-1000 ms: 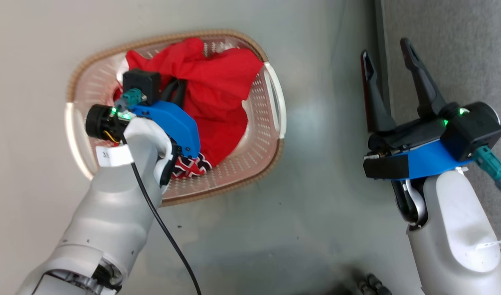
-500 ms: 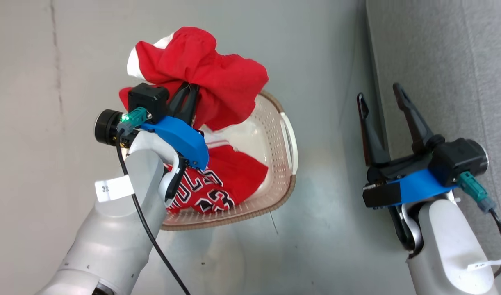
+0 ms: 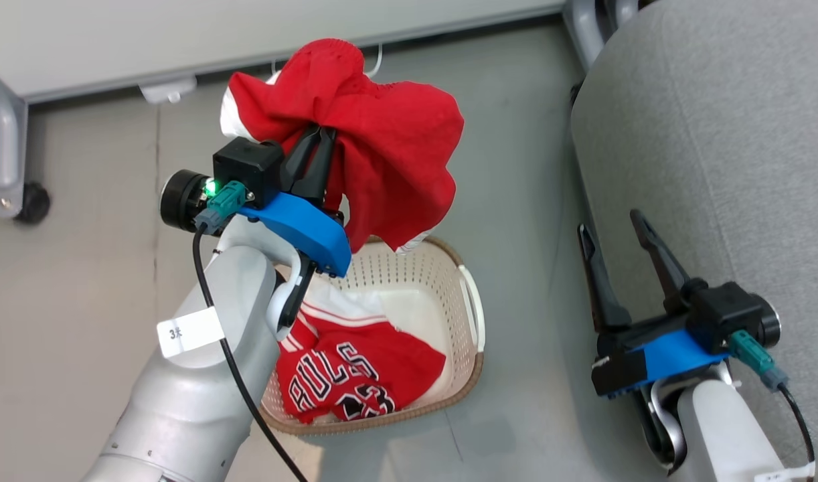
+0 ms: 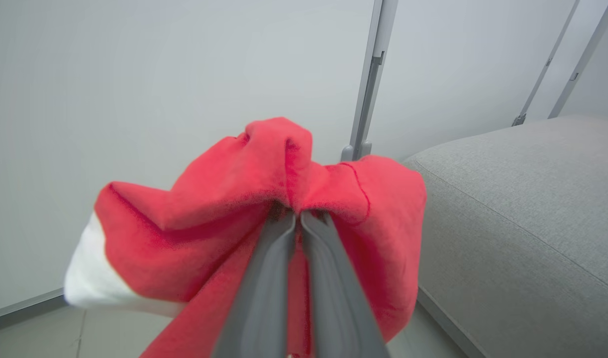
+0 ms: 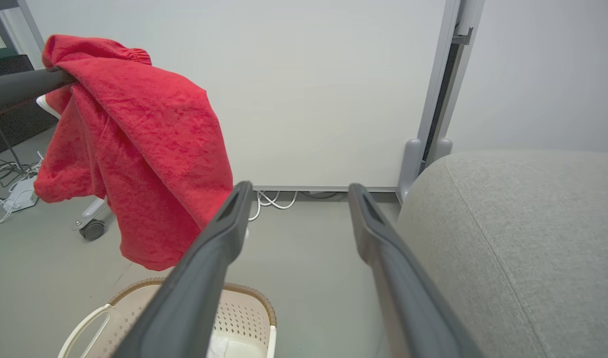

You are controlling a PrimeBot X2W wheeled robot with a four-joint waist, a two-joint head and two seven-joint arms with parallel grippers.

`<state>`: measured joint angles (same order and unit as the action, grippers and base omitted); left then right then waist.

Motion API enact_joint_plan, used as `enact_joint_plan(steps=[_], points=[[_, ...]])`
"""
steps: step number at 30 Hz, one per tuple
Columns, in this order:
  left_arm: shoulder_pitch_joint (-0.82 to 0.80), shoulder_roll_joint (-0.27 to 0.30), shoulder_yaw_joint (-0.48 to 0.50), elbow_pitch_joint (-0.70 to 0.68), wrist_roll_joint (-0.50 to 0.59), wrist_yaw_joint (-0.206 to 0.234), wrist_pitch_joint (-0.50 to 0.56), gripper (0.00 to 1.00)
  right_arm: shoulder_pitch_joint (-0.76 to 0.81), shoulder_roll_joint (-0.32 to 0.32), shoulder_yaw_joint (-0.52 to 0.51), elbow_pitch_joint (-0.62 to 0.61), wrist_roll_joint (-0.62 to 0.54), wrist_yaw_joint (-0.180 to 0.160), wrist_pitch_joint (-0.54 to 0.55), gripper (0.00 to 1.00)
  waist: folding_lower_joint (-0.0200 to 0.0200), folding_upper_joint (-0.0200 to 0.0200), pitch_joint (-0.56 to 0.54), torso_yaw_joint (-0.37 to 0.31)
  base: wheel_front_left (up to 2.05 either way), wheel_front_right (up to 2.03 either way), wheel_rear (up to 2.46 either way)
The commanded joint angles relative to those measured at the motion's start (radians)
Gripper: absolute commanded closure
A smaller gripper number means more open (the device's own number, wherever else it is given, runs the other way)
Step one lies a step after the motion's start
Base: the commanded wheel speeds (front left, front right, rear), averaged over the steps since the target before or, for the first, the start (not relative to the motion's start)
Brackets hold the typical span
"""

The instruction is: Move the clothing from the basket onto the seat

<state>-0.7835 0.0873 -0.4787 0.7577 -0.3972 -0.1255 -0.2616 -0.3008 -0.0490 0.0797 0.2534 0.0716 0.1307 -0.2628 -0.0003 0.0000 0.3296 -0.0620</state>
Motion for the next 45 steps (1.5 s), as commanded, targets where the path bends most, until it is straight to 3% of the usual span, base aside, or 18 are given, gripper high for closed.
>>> enact_joint_plan(steps=[1, 13, 24, 35, 45], points=[[0.011, -0.004, 0.002, -0.009, -0.004, -0.004, -0.005, 1.0, 0.027, -0.002, 0.0, 0.005, 0.005, 0.0, -0.003, 0.0, 0.0003, 0.0, -0.055, -0.007, 0.0, 0.0, 0.0], [0.069, -0.007, -0.036, -0.032, -0.011, -0.005, -0.005, 1.0, 0.131, -0.002, -0.016, 0.026, 0.006, 0.0, -0.003, 0.0, 0.0003, 0.0, -0.197, -0.004, 0.0, 0.0, 0.0], [0.098, -0.012, -0.066, -0.036, -0.03, -0.005, -0.005, 1.0, 0.126, -0.002, 0.016, 0.009, -0.023, 0.0, -0.003, 0.0, 0.0003, 0.0, -0.247, 0.01, 0.0, 0.0, 0.0], [0.081, -0.016, -0.08, -0.05, -0.021, -0.005, -0.005, 1.0, -0.101, -0.071, 0.224, -0.008, -0.076, 0.0, -0.003, 0.0, 0.0003, 0.0, -0.227, 0.025, 0.0, 0.0, 0.0], [0.05, -0.029, -0.135, -0.067, -0.018, -0.005, -0.005, 1.0, -0.336, -0.147, 0.407, 0.131, -0.088, 0.0, -0.002, 0.0, 0.0003, 0.0, -0.181, 0.065, 0.0, 0.0, 0.0]])
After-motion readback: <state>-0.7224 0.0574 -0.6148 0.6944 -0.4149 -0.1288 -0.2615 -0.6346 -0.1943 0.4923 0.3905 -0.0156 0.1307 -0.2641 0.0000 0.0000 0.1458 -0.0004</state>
